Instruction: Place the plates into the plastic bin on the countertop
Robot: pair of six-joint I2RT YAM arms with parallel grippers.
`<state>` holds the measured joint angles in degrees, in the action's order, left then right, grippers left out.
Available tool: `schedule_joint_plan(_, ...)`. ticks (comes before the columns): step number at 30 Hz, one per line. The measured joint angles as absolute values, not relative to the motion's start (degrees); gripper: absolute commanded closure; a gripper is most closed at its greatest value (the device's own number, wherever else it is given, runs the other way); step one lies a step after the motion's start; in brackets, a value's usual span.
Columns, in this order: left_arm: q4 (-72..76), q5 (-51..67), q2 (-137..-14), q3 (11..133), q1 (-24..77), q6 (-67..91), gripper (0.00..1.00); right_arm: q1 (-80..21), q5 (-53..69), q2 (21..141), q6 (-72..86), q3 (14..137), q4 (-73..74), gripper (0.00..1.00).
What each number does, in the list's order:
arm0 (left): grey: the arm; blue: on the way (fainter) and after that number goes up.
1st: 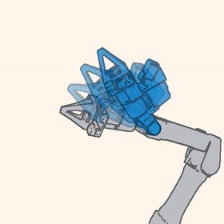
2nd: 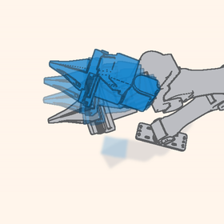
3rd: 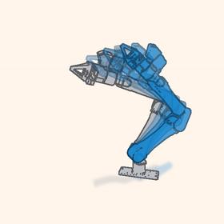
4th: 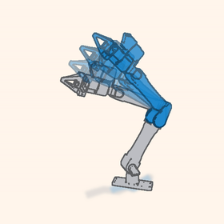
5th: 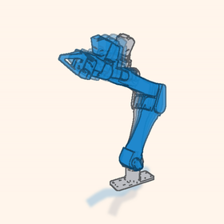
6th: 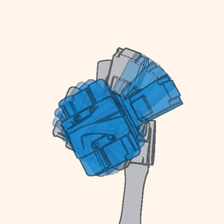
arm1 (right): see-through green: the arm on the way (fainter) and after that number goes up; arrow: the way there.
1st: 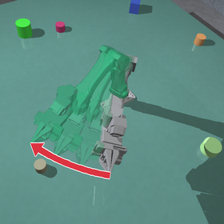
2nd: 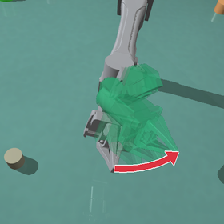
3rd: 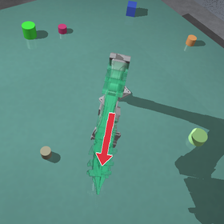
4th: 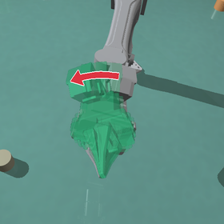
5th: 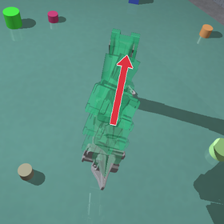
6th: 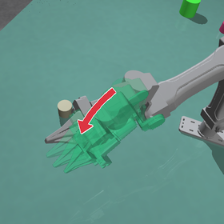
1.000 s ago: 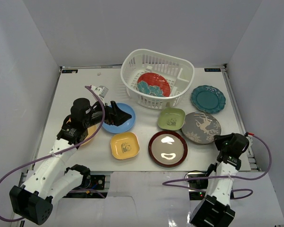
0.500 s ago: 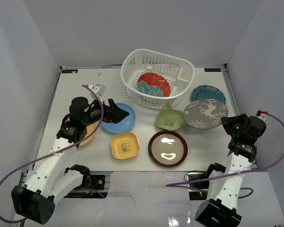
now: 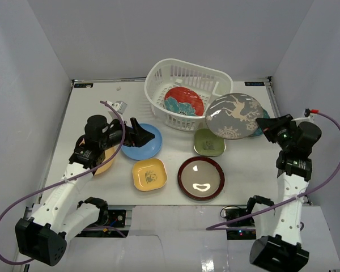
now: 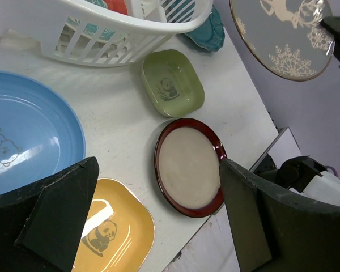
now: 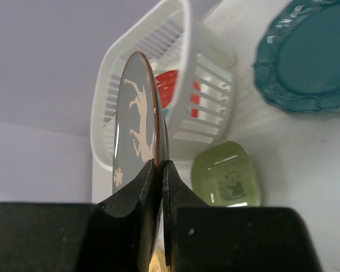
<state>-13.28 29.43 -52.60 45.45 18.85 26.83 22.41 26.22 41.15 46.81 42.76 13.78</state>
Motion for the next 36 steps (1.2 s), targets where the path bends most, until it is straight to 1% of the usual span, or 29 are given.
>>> schedule_joint_plan(5, -13.28, 29.47, -53.28, 45.43, 18.85, 26.85, 0.02, 6.35, 21.98, 50.19, 47.88, 48.97, 5.23, 0.92)
schedule_joint_plan(8, -13.26, 29.61, -54.00, 45.41, 18.85, 26.83, 0.02, -1.61, 21.15, 58.85, 48.21, 53.54, -0.84, 0.92)
schedule_joint_plan(12, -13.28, 29.56, -55.35, 45.34, 18.85, 26.81, 0.02, -8.21, 19.59, 74.06, 46.59, 63.61, -5.61, 0.92)
schedule_joint_plan(16, -13.39, 29.23, -56.66, 45.34, 18.83, 26.68, 0.02, -11.27, 18.28, 90.45, 45.41, 74.98, -10.50, 0.92)
schedule_joint_plan(23, -13.45, 28.93, -57.45, 45.34, 18.81, 26.39, 0.02, -11.66, 17.72, 109.32, 43.57, 86.72, -11.33, 0.92)
schedule_joint_plan(27, -13.45, 28.93, -57.58, 45.34, 18.81, 26.39, 0.02, -11.86, 16.91, 114.83, 41.63, 89.69, -9.78, 0.92)
schedule_joint_plan(31, -13.45, 28.93, -57.58, 45.34, 18.81, 26.39, 0.02, -12.56, 15.53, 115.79, 39.51, 89.67, -6.81, 0.92)
schedule_joint_plan(33, -13.45, 28.93, -57.60, 45.34, 18.81, 26.37, 0.02, -13.15, 15.09, 115.79, 38.37, 89.67, -6.50, 0.88)
schedule_joint_plan(34, -13.45, 28.93, -57.60, 45.34, 18.81, 26.39, 0.02, -13.50, 14.83, 115.79, 37.85, 89.67, -6.50, 0.83)
schedule_joint_plan(35, -13.45, 28.93, -57.60, 45.34, 18.81, 26.37, 0.02, -13.85, 14.52, 115.79, 37.39, 89.58, -6.46, 0.67)
schedule_joint_plan(36, -13.45, 28.93, -57.60, 45.34, 18.81, 26.37, 0.02, -14.22, 14.35, 115.79, 36.84, 89.47, -6.31, 0.59)
